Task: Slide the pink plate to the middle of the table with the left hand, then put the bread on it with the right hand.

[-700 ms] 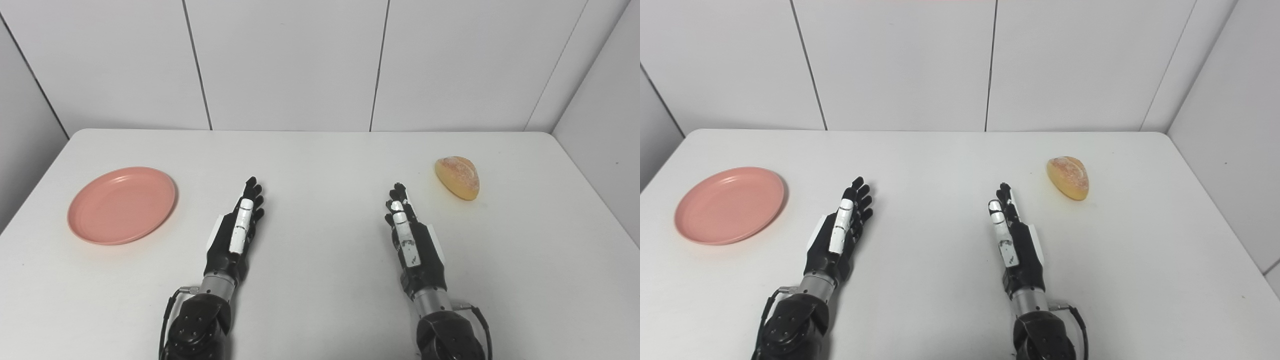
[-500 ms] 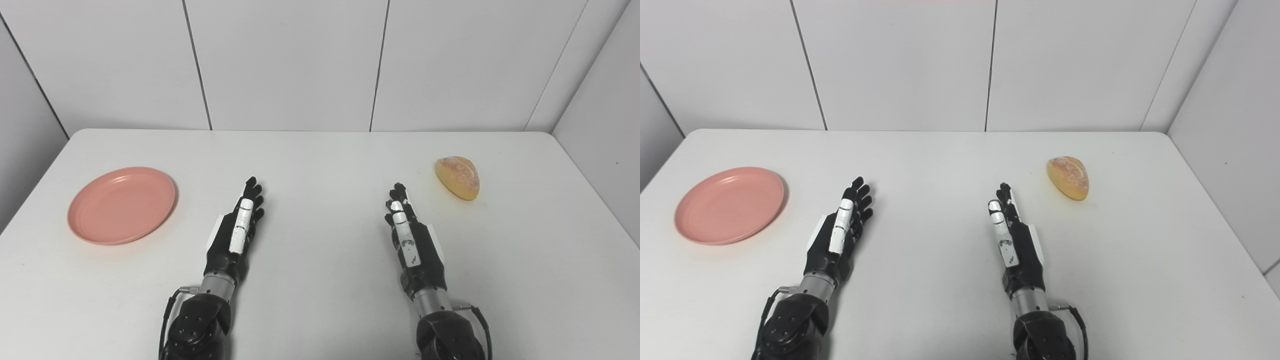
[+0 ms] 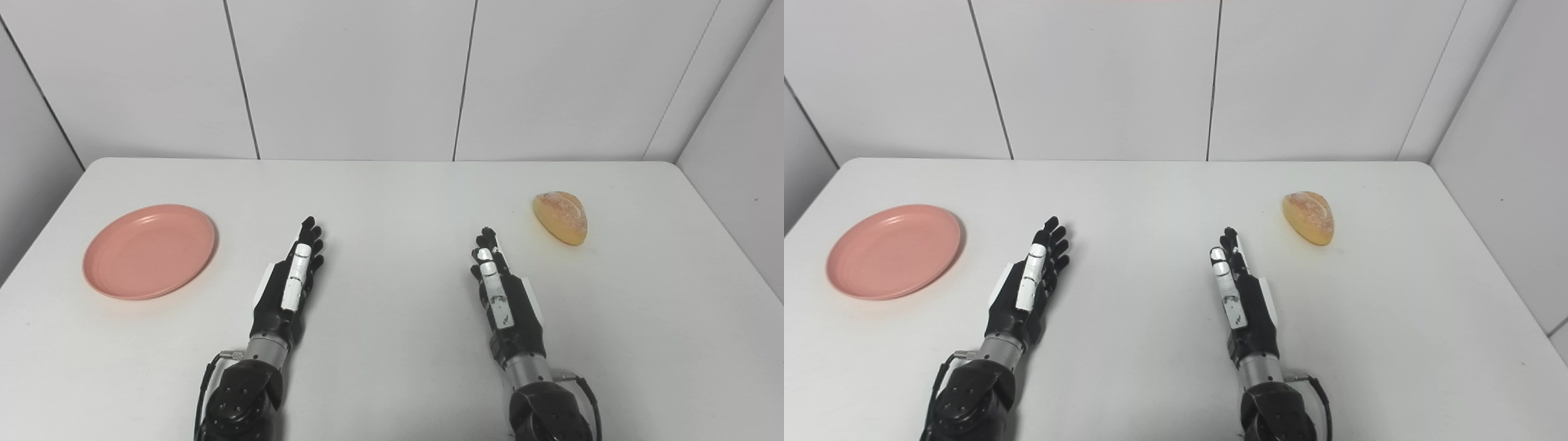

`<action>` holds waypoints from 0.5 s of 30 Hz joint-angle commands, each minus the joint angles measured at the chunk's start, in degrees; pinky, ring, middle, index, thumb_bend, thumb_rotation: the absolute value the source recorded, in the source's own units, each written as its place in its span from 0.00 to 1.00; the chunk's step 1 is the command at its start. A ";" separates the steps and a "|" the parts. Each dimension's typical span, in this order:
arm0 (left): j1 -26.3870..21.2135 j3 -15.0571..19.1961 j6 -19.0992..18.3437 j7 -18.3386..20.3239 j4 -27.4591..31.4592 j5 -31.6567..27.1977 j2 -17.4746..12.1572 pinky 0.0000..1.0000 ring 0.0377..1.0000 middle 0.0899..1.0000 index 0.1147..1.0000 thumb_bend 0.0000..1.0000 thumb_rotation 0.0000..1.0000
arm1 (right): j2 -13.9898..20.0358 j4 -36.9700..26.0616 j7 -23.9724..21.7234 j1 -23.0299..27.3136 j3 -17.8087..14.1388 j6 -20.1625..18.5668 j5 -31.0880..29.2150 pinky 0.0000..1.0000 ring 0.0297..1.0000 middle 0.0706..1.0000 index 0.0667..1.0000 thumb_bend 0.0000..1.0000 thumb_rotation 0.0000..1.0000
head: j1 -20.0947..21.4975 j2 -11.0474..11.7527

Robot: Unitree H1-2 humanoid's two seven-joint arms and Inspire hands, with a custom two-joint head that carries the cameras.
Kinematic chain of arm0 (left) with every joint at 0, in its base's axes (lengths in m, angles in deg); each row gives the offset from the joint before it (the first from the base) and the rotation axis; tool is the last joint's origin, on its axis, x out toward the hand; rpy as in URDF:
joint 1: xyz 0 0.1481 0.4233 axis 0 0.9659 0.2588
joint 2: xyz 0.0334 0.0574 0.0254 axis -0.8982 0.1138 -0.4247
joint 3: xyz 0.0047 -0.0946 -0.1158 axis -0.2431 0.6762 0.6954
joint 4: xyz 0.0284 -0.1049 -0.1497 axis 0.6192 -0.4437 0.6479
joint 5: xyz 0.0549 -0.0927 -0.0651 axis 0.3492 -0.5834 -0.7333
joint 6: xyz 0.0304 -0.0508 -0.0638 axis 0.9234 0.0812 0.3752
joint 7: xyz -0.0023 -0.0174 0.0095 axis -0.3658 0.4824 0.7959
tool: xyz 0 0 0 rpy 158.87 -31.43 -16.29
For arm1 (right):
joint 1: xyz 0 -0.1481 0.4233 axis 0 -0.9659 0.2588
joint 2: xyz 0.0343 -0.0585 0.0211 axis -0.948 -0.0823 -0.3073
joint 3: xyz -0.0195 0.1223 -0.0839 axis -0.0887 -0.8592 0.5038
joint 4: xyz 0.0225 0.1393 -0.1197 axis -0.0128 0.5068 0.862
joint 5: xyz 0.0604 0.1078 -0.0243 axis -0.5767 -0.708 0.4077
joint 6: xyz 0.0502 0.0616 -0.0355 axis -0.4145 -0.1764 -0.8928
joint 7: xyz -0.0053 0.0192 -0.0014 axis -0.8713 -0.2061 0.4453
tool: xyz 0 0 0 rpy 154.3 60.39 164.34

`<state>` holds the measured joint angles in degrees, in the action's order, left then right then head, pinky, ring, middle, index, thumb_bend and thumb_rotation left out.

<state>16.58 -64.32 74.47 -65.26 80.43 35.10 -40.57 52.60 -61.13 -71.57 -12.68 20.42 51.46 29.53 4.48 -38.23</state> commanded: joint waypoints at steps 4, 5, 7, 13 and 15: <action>-1.37 -1.41 1.90 0.18 -0.23 1.42 0.55 1.00 1.00 1.00 1.00 0.67 1.00 | 0.84 -1.43 -1.34 1.42 -0.26 2.18 -1.26 1.00 1.00 1.00 1.00 0.68 0.92 | -7.37 1.66; -1.44 -1.69 2.56 0.04 -0.62 1.67 0.81 1.00 1.00 1.00 1.00 0.68 1.00 | 1.31 -1.52 -1.65 1.26 -0.41 2.23 -1.49 1.00 1.00 1.00 1.00 0.66 0.94 | -8.86 2.04; -1.69 -2.16 3.95 -0.29 -1.66 2.15 1.44 1.00 1.00 1.00 1.00 0.68 1.00 | 2.20 -1.62 -2.11 1.04 -0.95 2.14 -2.22 1.00 1.00 1.00 1.00 0.64 0.95 | -12.68 3.11; -2.80 -2.32 8.18 -0.96 -5.04 1.97 2.86 1.00 1.00 1.00 1.00 0.67 1.00 | 4.66 0.43 -3.48 1.22 -2.27 3.89 -3.95 1.00 1.00 1.00 1.00 0.65 0.95 | -17.42 4.80; -3.16 -1.91 8.97 -1.57 -5.66 1.82 3.32 1.00 1.00 1.00 1.00 0.66 1.00 | 5.19 1.04 -4.02 1.31 -2.49 4.08 -4.50 1.00 1.00 1.00 1.00 0.67 0.96 | -17.93 5.10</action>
<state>15.98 -65.82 82.10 -66.77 74.91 36.70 -38.59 57.70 -59.91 -74.92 -12.71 18.18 52.85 25.60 -13.10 -33.31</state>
